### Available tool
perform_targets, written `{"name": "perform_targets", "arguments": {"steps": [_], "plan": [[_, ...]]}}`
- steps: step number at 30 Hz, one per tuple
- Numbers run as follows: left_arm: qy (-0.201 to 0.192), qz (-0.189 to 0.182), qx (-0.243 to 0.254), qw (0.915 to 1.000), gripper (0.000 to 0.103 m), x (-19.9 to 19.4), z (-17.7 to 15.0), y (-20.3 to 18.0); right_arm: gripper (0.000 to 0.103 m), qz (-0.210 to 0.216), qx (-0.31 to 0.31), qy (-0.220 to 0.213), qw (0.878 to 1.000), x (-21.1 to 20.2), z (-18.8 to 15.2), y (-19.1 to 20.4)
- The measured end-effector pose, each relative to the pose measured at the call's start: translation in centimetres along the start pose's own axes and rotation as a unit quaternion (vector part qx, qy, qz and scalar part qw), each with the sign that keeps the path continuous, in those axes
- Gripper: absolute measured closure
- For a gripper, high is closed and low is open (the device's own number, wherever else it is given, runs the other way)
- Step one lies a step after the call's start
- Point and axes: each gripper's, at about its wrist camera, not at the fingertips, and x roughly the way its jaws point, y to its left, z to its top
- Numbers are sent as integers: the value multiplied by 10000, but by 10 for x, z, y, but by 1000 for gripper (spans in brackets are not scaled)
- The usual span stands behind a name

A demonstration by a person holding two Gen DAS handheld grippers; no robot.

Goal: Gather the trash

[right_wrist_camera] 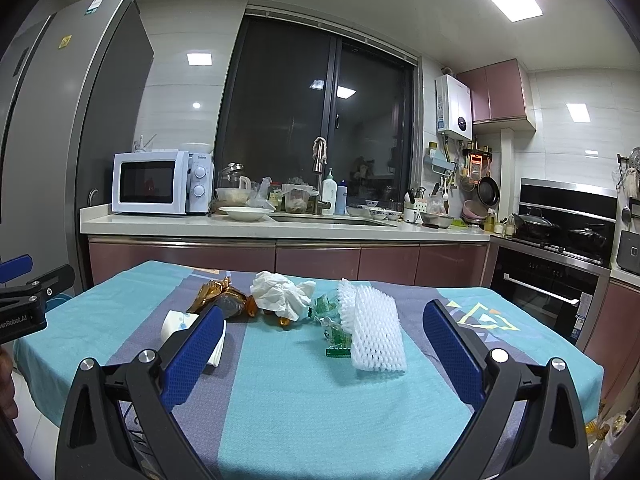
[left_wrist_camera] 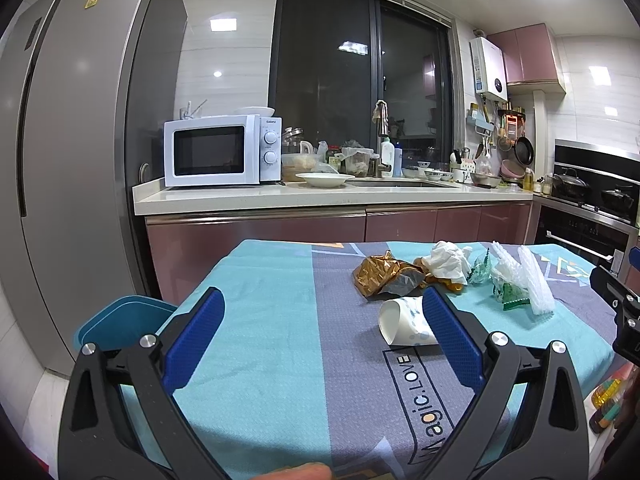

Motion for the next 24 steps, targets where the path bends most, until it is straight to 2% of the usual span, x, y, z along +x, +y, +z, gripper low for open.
{"name": "perform_targets", "arguments": {"steps": [24], "plan": [[-116,-123,90,9998,5,9,14,-9,7,-6,78,176,9998,14,4,-8]]}}
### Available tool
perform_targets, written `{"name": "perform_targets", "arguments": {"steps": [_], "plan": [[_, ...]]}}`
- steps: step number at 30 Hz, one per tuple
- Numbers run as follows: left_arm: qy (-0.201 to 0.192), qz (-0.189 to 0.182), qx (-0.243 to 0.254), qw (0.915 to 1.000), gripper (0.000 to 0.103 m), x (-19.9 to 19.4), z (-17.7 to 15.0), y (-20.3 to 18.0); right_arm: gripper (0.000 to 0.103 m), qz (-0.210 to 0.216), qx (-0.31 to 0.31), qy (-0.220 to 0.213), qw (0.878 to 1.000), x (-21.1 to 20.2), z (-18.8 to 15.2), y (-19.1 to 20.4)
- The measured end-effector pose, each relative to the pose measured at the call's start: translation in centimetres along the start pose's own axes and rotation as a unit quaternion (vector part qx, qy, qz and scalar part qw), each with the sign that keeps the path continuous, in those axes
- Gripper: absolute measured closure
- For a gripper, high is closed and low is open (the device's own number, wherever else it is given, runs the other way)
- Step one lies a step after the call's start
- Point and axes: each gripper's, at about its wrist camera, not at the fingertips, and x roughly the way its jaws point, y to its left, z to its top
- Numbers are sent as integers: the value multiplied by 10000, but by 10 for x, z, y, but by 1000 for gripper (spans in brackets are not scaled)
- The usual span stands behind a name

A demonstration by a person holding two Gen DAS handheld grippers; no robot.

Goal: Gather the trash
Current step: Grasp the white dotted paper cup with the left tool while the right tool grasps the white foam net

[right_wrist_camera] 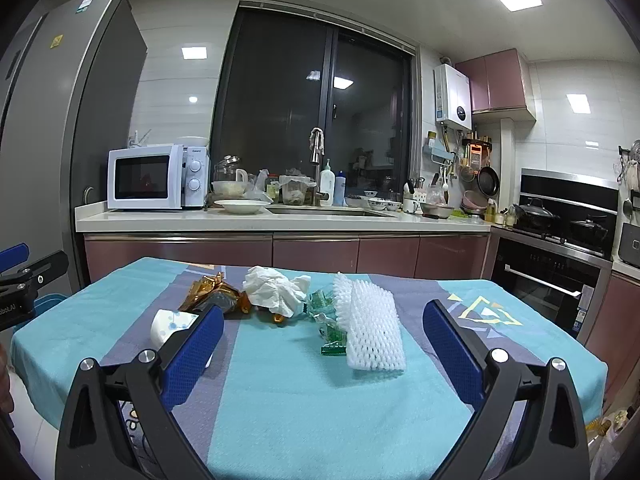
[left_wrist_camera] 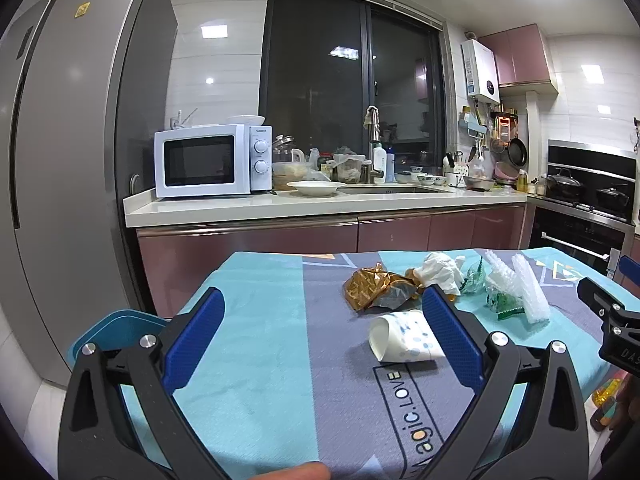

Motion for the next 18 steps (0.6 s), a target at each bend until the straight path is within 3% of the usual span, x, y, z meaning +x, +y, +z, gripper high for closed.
{"name": "perform_targets", "arguments": {"steps": [9,18], "plan": [[182,-462,160,9986,5,23,13,-20,7,-100,-5,87,9999,23,16,-28],[1412,-1216,206,9823,5,96,6,-56,7,32,-15,688,9976,79,16,-52]]}}
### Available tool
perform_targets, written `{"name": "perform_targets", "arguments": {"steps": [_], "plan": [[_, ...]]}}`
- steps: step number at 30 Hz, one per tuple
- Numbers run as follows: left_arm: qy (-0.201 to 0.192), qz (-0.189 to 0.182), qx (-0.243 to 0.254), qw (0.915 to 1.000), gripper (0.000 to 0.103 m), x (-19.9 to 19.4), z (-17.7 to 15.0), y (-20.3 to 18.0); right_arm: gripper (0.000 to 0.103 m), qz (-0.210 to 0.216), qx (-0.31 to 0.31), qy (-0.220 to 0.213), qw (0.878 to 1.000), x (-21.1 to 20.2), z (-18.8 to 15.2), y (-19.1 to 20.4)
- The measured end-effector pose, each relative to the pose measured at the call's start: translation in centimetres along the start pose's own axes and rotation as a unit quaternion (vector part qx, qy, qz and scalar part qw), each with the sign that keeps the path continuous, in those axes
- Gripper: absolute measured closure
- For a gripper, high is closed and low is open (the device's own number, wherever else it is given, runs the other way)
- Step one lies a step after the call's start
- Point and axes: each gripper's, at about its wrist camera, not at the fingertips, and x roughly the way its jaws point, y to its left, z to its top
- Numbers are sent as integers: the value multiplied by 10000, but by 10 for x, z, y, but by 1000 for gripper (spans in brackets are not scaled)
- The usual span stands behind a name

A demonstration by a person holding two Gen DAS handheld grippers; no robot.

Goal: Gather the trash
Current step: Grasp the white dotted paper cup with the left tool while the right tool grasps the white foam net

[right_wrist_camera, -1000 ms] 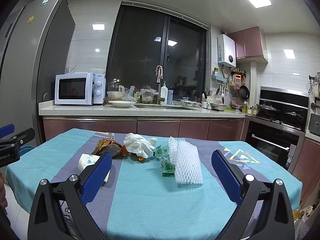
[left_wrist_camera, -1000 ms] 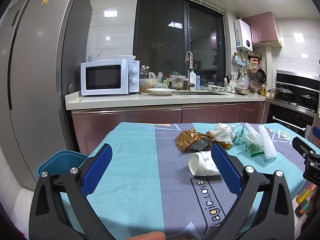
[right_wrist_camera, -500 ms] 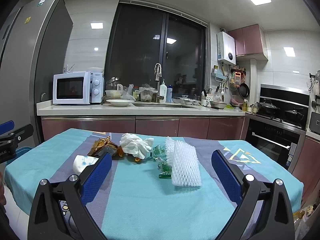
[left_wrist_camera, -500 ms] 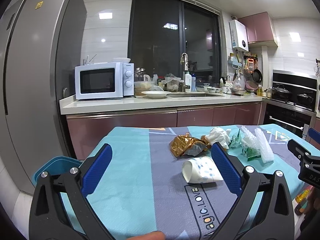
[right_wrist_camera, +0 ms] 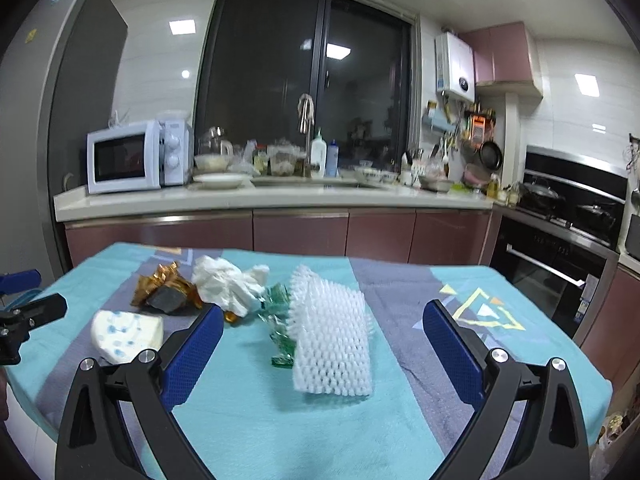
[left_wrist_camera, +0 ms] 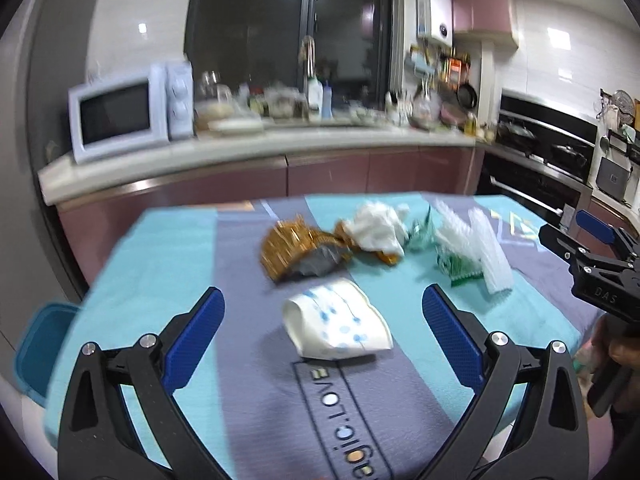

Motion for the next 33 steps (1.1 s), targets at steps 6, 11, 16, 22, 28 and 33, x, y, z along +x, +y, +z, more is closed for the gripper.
{"name": "perform_targets", "arguments": {"steps": [6,11,16,22,28,33], "plan": [[626,-160,-226,9977,6,55,-3,3,7,213,12,399,9990,37,-3,-6],[972,-150,-213,9949,6,87,-10,-1,7,334,105,661,9972,63,-2,-13],[1345,-197,-288,9903,6,107,-18,-1,7,527,360,1010,9928,85,-9,-23],[1453,-448,-429,9874,6,118,-24,1,7,790,635,1361,9855,99,-23,-31],[1530,-457,-533,9857,28,122,-27,3,7,950,695,1464,9822,102,-32,-31],[1528,-418,-427,9864,32,124,-28,-4,14,978,719,1493,9813,101,-36,-32]]}}
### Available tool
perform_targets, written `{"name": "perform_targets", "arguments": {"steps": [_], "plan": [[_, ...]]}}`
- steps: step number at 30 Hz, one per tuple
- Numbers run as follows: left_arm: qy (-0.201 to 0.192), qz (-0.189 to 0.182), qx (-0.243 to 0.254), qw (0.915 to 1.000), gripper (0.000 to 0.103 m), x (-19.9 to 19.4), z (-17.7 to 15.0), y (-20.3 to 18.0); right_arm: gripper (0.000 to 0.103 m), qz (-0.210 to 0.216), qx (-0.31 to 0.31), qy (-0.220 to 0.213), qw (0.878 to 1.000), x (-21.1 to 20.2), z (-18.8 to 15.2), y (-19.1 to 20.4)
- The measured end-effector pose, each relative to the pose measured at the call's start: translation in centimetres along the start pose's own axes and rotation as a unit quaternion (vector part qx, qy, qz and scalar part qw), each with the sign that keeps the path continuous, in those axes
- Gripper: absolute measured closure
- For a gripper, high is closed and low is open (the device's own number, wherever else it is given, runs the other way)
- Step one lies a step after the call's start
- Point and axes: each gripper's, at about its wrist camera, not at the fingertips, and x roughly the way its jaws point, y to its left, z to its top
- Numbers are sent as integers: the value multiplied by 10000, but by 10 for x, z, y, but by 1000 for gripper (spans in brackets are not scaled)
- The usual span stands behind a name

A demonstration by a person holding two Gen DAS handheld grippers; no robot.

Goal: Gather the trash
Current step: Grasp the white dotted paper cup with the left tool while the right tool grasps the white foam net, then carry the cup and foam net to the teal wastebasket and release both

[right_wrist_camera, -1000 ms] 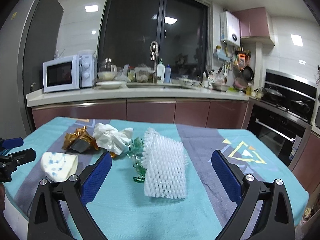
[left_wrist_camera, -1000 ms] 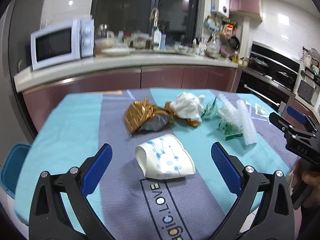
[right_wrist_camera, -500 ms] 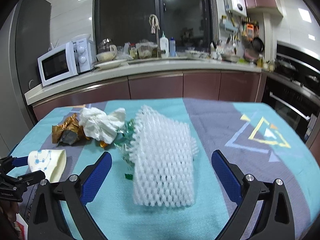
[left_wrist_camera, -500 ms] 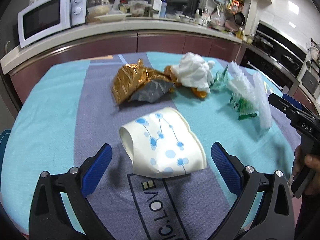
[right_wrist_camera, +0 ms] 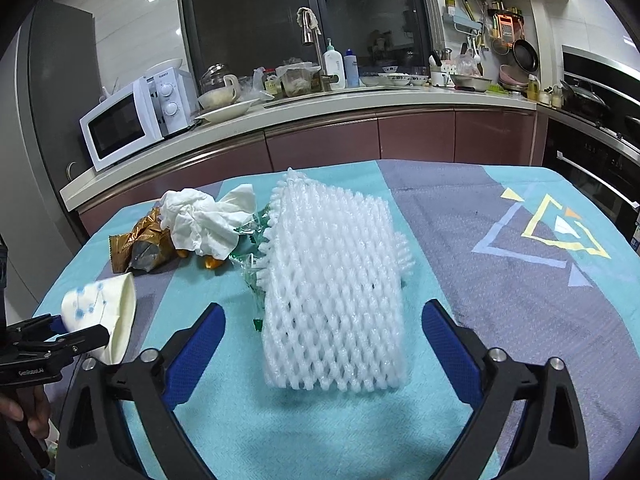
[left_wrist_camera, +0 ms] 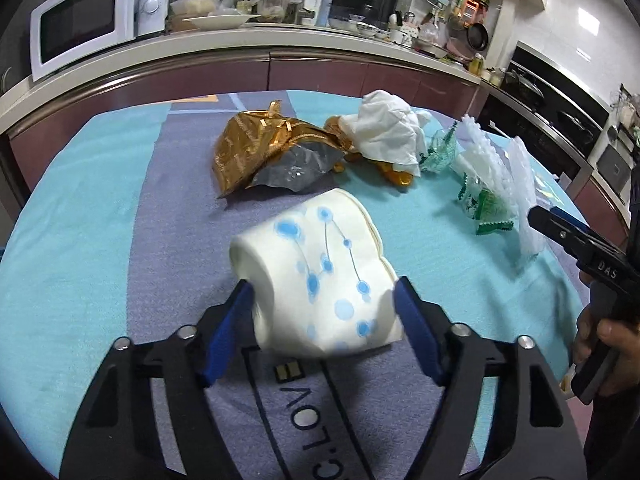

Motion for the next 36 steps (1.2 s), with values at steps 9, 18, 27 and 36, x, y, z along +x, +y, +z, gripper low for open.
{"name": "perform_targets", "arguments": {"steps": [9,18,27,36], "plan": [[-95,-78,-207,9997,62,-5,3,12,70,87,-50,146,9998,5,-3,0],[-266,-265,-353,9987,66,-19,5,17,93,119,55,6,9999,-10,-4,-2],[-730,-318,-249,9965,67,-53,7,16,93,115,-85,-539,9984,-53,6,13],[-1434,42,-492,9884,67,-125,4,55,93,710,-572,-839,9923,-77,16,70]]}}
